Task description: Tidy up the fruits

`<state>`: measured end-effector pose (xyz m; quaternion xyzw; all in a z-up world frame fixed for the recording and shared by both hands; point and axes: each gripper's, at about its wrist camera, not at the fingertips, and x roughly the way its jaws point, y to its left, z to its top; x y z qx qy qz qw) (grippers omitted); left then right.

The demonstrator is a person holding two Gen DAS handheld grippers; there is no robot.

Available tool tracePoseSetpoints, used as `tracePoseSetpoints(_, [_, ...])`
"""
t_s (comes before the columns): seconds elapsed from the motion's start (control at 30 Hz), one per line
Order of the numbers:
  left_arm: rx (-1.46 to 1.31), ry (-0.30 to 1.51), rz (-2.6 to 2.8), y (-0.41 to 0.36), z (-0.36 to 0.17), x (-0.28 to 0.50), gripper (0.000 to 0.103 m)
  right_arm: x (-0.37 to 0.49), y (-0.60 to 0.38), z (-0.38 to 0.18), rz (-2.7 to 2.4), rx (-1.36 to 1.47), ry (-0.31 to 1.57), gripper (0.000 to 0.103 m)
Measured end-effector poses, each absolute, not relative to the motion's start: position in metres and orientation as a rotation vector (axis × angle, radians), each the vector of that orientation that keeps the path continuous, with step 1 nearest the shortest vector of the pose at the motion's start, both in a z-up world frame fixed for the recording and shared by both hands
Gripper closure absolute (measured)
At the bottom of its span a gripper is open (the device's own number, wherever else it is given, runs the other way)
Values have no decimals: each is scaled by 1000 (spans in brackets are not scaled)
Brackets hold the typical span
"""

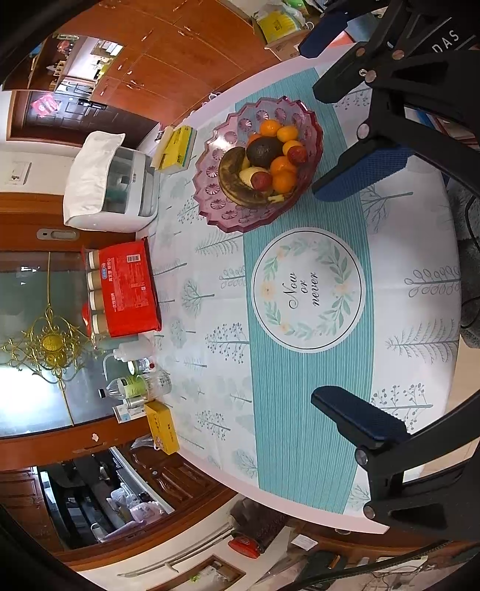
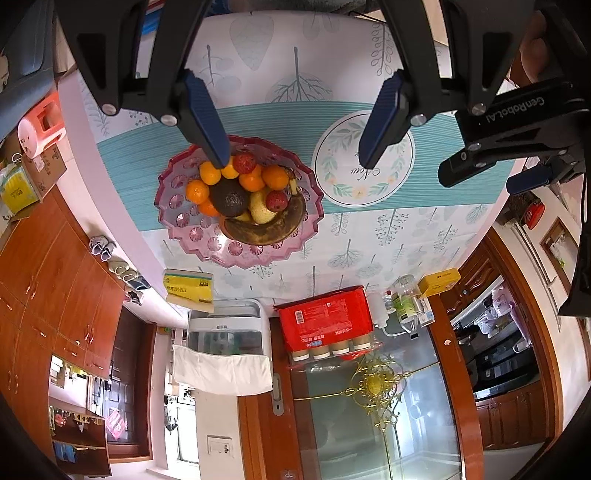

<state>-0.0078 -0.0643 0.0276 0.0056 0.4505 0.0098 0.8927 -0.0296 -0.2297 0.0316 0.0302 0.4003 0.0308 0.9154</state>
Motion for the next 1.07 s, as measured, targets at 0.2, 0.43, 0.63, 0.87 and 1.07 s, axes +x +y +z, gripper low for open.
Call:
tracePoseSetpoints(0.2, [12, 937, 16, -65, 27, -7, 3, -29, -230, 28, 55, 71, 831, 30])
tracePoseSetpoints(0.43, [13, 945, 5, -65, 23, -5, 3, -29, -230, 26, 51, 76, 838, 30])
tracePoseSetpoints(0.63, [10, 956, -2, -62, 21, -1, 3, -28, -229, 25, 50, 77, 840, 30])
tracePoseSetpoints(0.87, [10, 959, -4, -61, 20, 0, 3, -26, -228, 22, 46, 82, 843, 30])
tracePoseSetpoints(1.07, [11, 964, -7, -60, 18, 1, 3, -25, -228, 22, 46, 82, 843, 30])
